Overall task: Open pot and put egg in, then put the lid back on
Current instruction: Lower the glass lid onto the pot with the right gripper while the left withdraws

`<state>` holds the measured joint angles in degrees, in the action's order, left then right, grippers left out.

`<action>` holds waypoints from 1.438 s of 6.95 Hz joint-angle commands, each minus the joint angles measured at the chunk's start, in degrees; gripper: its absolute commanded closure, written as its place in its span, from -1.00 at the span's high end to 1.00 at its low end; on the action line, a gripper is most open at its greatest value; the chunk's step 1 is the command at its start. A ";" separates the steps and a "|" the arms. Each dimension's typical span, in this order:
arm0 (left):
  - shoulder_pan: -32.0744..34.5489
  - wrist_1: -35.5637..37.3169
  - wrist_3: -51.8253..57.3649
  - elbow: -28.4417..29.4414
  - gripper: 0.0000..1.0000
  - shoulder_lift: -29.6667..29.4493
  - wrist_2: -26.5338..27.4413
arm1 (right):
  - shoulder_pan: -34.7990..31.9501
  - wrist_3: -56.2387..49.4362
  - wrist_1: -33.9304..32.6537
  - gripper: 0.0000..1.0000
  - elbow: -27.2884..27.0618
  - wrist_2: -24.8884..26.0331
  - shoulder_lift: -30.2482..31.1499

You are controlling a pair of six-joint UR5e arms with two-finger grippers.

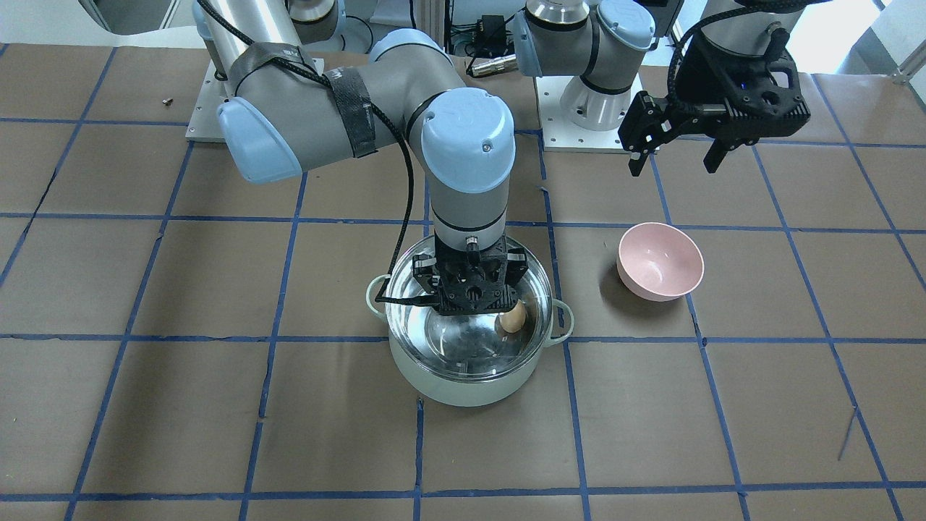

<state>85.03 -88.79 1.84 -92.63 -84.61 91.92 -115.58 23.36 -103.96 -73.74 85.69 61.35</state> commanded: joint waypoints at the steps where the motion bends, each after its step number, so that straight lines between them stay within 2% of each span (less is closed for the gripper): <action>1: -0.04 0.02 0.00 0.00 1.00 -0.03 0.11 | 0.00 0.37 -0.01 -0.83 -0.09 -0.08 -0.09; 8: -0.04 0.10 0.00 -0.18 1.00 -0.03 0.28 | 0.00 -0.16 -2.99 -0.82 -2.01 -0.70 -0.01; 9: -0.04 0.02 0.00 -0.18 1.00 -0.03 0.28 | 0.00 -0.16 -3.52 -0.76 -2.54 -0.79 0.00; 10: -0.04 0.02 -0.08 -0.09 1.00 -0.03 0.37 | 0.00 -0.25 -3.53 -0.47 -2.63 -0.79 0.00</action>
<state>84.99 -88.75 1.82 -92.80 -84.64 92.22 -115.58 23.21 -107.26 -76.04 84.92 61.38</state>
